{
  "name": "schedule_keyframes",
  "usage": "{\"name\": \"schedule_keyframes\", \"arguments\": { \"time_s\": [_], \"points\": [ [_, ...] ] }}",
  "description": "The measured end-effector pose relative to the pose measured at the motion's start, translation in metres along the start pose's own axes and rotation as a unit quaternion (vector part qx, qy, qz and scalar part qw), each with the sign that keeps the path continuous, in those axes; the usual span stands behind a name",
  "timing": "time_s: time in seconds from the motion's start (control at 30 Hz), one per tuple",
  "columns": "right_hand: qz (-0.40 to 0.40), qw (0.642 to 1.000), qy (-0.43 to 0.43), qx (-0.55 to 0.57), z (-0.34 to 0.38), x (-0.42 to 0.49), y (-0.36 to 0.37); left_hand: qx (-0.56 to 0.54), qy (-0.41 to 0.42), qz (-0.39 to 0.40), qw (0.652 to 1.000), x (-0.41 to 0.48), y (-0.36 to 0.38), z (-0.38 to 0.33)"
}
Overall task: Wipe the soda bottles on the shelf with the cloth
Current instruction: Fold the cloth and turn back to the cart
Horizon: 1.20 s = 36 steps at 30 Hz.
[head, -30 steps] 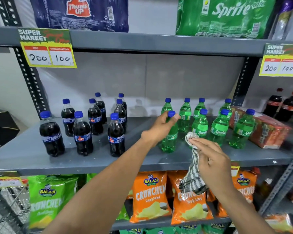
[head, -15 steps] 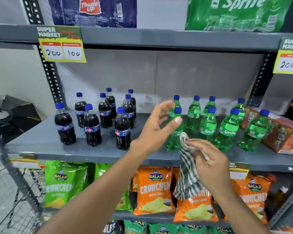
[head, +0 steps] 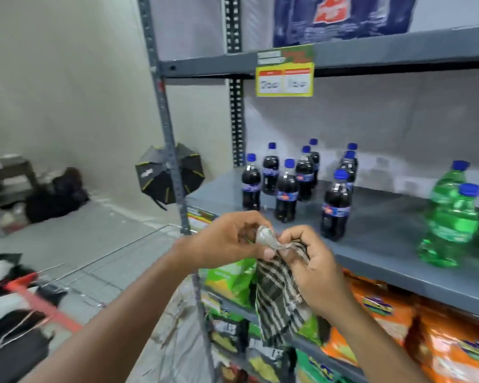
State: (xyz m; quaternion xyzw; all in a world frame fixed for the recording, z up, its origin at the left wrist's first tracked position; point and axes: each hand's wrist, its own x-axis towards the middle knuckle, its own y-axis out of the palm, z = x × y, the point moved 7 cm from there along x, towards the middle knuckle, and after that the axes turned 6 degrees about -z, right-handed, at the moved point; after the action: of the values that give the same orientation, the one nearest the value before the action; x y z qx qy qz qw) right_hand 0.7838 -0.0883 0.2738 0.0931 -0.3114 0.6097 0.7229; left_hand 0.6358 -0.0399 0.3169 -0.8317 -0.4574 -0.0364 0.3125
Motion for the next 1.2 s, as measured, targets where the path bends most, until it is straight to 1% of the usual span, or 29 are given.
{"name": "schedule_keyframes", "arguments": {
  "time_s": [0.07,0.13,0.17,0.27,0.4,0.5,0.67,0.8,0.93,1.03,1.2],
  "points": [
    [0.032,0.999,0.002,0.006,0.002,0.007,0.044,0.067,-0.001,-0.026,0.997,-0.022,-0.036,0.012],
    [0.057,0.998,0.0,0.005,0.002,0.013,0.089,0.151,0.012,-0.048,0.987,-0.043,-0.071,0.028],
    [0.071,0.997,0.005,0.004,0.001,0.015,0.113,0.175,0.01,-0.055,0.983,-0.053,-0.086,0.037],
    [0.126,0.991,0.04,0.011,-0.008,0.021,0.187,0.194,-0.007,-0.066,0.979,-0.087,-0.134,0.069],
    [0.245,0.964,0.1,0.026,-0.017,0.018,0.308,0.229,-0.081,-0.089,0.966,-0.148,-0.213,0.139],
    [0.294,0.946,0.129,0.041,-0.019,0.016,0.39,0.251,-0.132,-0.091,0.955,-0.196,-0.262,0.2],
    [0.325,0.919,0.22,0.02,-0.044,0.003,0.517,0.259,-0.231,-0.095,0.933,-0.272,-0.335,0.306],
    [0.357,0.906,0.218,-0.066,-0.067,-0.011,0.599,0.258,-0.3,-0.105,0.912,-0.314,-0.377,0.383],
    [0.354,0.898,0.232,-0.12,-0.104,-0.012,0.642,0.235,-0.34,-0.1,0.905,-0.327,-0.386,0.447],
    [0.339,0.893,0.245,-0.165,-0.136,-0.009,0.667,0.225,-0.379,-0.099,0.892,-0.327,-0.389,0.491],
    [0.336,0.881,0.236,-0.235,-0.177,-0.01,0.691,0.249,-0.392,-0.086,0.881,-0.322,-0.384,0.533]
  ]
}}
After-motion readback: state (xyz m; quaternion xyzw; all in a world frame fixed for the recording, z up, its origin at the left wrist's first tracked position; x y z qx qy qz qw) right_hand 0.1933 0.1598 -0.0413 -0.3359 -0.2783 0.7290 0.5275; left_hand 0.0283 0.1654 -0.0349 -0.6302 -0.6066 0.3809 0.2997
